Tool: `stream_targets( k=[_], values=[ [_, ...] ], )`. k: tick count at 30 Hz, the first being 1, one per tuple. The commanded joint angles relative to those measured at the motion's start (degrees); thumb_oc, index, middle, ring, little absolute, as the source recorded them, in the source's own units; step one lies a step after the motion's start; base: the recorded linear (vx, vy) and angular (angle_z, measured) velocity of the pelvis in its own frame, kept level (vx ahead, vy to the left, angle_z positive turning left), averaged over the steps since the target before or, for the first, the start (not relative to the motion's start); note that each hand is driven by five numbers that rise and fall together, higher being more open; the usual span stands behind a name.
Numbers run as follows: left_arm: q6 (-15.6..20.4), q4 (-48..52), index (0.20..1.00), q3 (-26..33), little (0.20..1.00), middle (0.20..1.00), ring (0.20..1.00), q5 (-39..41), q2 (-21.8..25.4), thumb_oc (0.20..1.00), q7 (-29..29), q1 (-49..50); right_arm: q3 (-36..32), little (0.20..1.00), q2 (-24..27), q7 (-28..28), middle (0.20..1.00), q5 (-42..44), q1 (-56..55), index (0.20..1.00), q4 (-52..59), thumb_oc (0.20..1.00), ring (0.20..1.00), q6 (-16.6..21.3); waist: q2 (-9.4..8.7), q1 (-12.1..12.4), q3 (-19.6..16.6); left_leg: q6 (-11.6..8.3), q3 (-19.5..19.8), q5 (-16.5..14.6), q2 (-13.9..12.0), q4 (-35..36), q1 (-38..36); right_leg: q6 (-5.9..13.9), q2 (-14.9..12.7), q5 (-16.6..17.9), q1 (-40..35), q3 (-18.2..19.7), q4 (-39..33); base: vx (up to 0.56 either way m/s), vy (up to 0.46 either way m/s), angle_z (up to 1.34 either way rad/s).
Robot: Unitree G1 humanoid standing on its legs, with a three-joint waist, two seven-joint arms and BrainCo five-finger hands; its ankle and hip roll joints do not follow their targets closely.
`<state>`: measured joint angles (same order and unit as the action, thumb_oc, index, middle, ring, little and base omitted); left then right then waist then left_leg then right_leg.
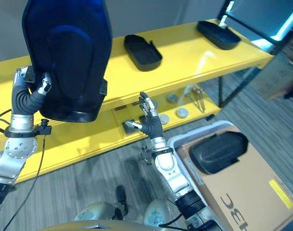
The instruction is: Move parts from the plastic box to the shelf.
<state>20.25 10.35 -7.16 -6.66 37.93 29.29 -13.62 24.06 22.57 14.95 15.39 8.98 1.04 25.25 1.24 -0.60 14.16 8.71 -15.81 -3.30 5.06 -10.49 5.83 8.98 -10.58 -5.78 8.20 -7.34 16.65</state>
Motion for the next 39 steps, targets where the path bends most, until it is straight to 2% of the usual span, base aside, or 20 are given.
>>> stream_targets(
  k=[1, 3, 5, 7, 9, 10, 13, 15, 17, 20, 23, 25, 28, 32, 35, 36, 39],
  values=[
    [1.3, 3.1, 0.2, -0.6, 0.2, 0.2, 0.2, 3.1, -2.1, 0.2, 0.3, -2.3, -2.2, 1.0, 0.4, -1.7, 1.0, 0.6, 2.6, 1.0, 2.5, 1.0, 1.0, -0.1, -0.42, -1.2, -3.1, -7.02, 12.0, 0.4, -3.6, 15.5, -9.9, 0.01, 3.9, 10.4, -2.2, 1.2, -10.6, 0.17, -0.14, 0.85],
    [0.5, 3.4, 0.2, -0.4, 0.2, 0.2, 0.2, 2.6, -3.2, 0.2, 0.1, -0.3, -2.9, 1.0, 0.4, -3.5, 1.0, 1.2, 2.1, 1.0, 1.7, 1.0, 1.0, -0.7, -1.06, -1.0, -2.7, -7.13, 12.5, -0.8, -3.6, 15.5, -11.0, 0.39, 3.8, 11.2, -1.0, 0.4, -11.9, 0.17, -0.231, 0.68],
    [0.4, 3.7, 0.2, 0.4, 0.2, 0.2, 0.2, 3.2, -3.7, 0.2, -0.6, 1.5, -3.4, 1.0, 0.6, -3.7, 1.0, 1.2, 2.2, 1.0, 1.2, 1.0, 1.0, -1.4, -1.45, -0.2, -2.7, -7.45, 12.4, -0.8, -4.0, 15.5, -10.9, 0.32, 3.9, 10.5, -2.7, -0.7, -13.9, 0.08, -0.278, 1.06],
    [0.1, 3.4, 0.2, 0.9, 0.2, 0.2, 0.2, 6.1, -4.9, 0.2, -1.7, 4.0, -3.4, 1.0, 1.0, -3.7, 1.0, 2.3, 1.9, 1.0, 0.0, 1.0, 1.0, -2.7, -2.21, 1.0, -3.4, -8.1, 11.3, -0.6, -4.7, 15.5, -10.8, -0.52, 4.2, 9.6, -6.5, -2.3, -17.1, 0.14, -0.332, 0.16],
    [-0.1, 3.3, 0.2, 1.1, 0.2, 0.2, 0.2, 6.3, -5.1, 0.2, -1.8, 4.6, -3.4, 1.0, 1.0, -4.0, 1.0, 3.0, 1.7, 1.0, -0.1, 1.0, 1.0, -2.9, -2.3, 1.0, -3.4, -8.22, 11.0, -0.7, -4.8, 15.5, -11.0, -0.7, 4.3, 9.5, -7.3, -2.6, -17.6, 0.09, -0.162, 0.2],
    [0.2, 2.9, 0.2, 1.9, 0.2, 0.2, 0.2, 6.3, -6.1, 0.2, -1.6, 6.2, -3.6, 1.0, 0.9, -4.9, 1.0, 3.7, 1.1, 1.0, -0.4, 1.0, 1.0, -3.9, -2.32, 0.9, -3.5, -8.52, 8.8, -0.9, -5.2, 15.5, -11.7, -1.45, 4.6, 8.4, -8.3, -3.0, -18.1, 0.04, -0.126, 0.12],
    [0.6, 1.6, 0.2, 1.3, 0.2, 0.2, 0.2, 8.5, -7.1, 0.2, -2.0, 6.1, -3.7, 1.0, 1.7, -6.4, 1.0, 2.9, 0.8, 1.0, -2.1, 1.0, 1.0, -4.1, -2.2, 0.8, -2.2, -9.48, 5.8, -0.4, -5.7, 11.5, -8.9, -2.55, 4.1, 7.1, -9.0, -4.0, -17.6, -0.05, -0.016, 0.08],
    [1.3, -0.8, 0.2, 0.3, 0.2, 0.2, 0.2, 11.4, -8.2, 0.2, -2.9, 4.8, -2.9, 1.0, 2.4, -7.7, 1.0, 1.0, 1.9, 1.0, -5.5, 1.0, 1.0, -3.0, -1.9, 1.0, -1.0, -11.99, 7.1, 1.2, -8.1, 9.1, -5.4, -3.08, 3.6, 6.7, -10.0, -3.1, -18.4, -0.04, 0.096, 0.19],
    [0.9, -1.7, 0.2, 0.5, 0.2, 0.2, 0.2, 10.8, -8.9, 0.2, -2.5, 4.9, -2.4, 1.0, 2.9, -9.6, 1.0, -0.4, 1.8, 1.0, -6.9, 1.0, 1.0, -3.2, -1.46, 1.3, -0.9, -12.7, 9.1, 2.4, -8.3, 11.3, -5.7, -2.89, 3.5, 6.4, -11.7, -2.2, -19.8, 0.1, 0.151, 0.11],
    [0.3, -3.2, 0.2, 0.5, 0.2, 0.2, 0.2, 10.5, -9.1, 0.2, -2.3, 4.7, -2.0, 1.0, 3.5, -10.8, 1.0, -2.8, 0.4, 1.0, -7.3, 1.0, 1.0, -4.1, -1.38, 0.5, -1.4, -12.76, 7.7, 3.3, -9.2, 13.2, -7.1, -2.67, 3.0, 6.3, -13.0, -3.2, -20.0, 0.16, 0.113, -0.22],
    [-1.0, -4.6, 0.2, 2.0, 0.2, 0.2, 0.2, 10.1, -8.4, 0.2, -2.2, 4.5, -1.4, 1.0, 3.4, -13.8, 1.0, -1.1, -2.8, 1.0, -8.4, 1.0, 1.0, -4.2, -1.49, -0.2, -2.6, -12.19, 7.8, 2.6, -8.8, 14.9, -9.1, -2.06, 2.3, 6.4, -13.7, -3.7, -20.2, 0.19, 0.074, -0.18],
    [-2.1, -6.2, 0.2, 4.1, 0.2, 0.2, 0.2, 13.0, -7.1, 0.2, -2.4, 3.8, -0.1, 1.0, 3.6, -19.3, 1.0, -3.6, -4.9, 1.0, -8.1, 1.0, 1.0, -4.8, -1.62, -1.0, -3.1, -11.79, 7.3, 1.5, -8.5, 15.4, -10.4, -1.29, 1.6, 6.6, -13.5, -3.6, -20.4, 0.14, 0.045, -0.08],
    [-3.7, -7.7, 0.2, 5.5, 0.2, 0.2, 0.2, 13.9, -6.4, 0.2, -3.0, 3.1, 2.6, 1.0, 3.8, -23.4, 1.0, -5.4, -6.0, 1.0, -8.0, 1.0, 1.0, -7.1, -1.75, -1.4, -3.3, -11.53, 6.9, 0.7, -8.4, 15.5, -11.1, -0.79, 1.2, 6.7, -13.8, -3.7, -20.7, 0.15, 0.003, 0.01],
    [-4.9, -11.2, 0.2, 5.7, 0.2, 0.2, 0.2, 16.1, -6.9, 0.2, -3.4, 1.7, 6.2, 1.0, 3.4, -25.3, 1.0, -5.5, -6.8, 1.0, -11.4, 1.0, 1.0, -8.4, -1.87, -1.7, -3.8, -11.57, 6.9, 0.2, -8.4, 15.5, -11.4, -0.49, 1.1, 6.7, -14.2, -3.5, -21.3, 0.17, -0.035, -0.04],
    [-4.5, -14.4, 0.2, 4.8, 0.2, 0.2, 0.2, 13.2, -6.6, 0.2, -3.7, -0.5, 8.2, 1.0, 2.8, -25.6, 1.0, -5.7, -6.8, 1.0, -14.9, 1.0, 1.0, -9.3, -1.68, -2.0, -3.8, -11.73, 6.7, 0.4, -8.5, 15.5, -10.7, -0.36, 1.1, 6.7, -13.9, -3.4, -21.5, 0.1, -0.027, -0.01],
    [-5.5, -17.8, 0.2, 3.0, 0.2, 0.2, 0.2, 14.9, -5.4, 0.2, -3.4, -4.3, 9.8, 1.0, 2.6, -25.5, 1.0, -6.1, -6.0, 1.0, -19.4, 1.0, 1.0, -8.6, -1.24, -2.4, -3.3, -12.2, 6.3, 0.9, -8.8, 15.5, -9.3, -0.31, 1.0, 6.7, -12.8, -3.4, -21.6, 0.0, 0.0, 0.0],
    [-6.2, -22.8, 0.2, 2.1, 0.2, 0.2, 0.2, 19.1, -4.2, 0.2, -4.1, -9.7, 10.4, 1.0, 3.0, -25.8, 1.0, -6.3, -4.5, 1.0, -23.2, 1.0, 1.0, -8.0, -0.48, -3.1, -1.7, -12.71, 5.6, 1.8, -8.8, 15.5, -7.4, -0.68, 1.3, 6.5, -11.3, -3.3, -21.5, -0.03, 0.016, -0.02]
  ],
)
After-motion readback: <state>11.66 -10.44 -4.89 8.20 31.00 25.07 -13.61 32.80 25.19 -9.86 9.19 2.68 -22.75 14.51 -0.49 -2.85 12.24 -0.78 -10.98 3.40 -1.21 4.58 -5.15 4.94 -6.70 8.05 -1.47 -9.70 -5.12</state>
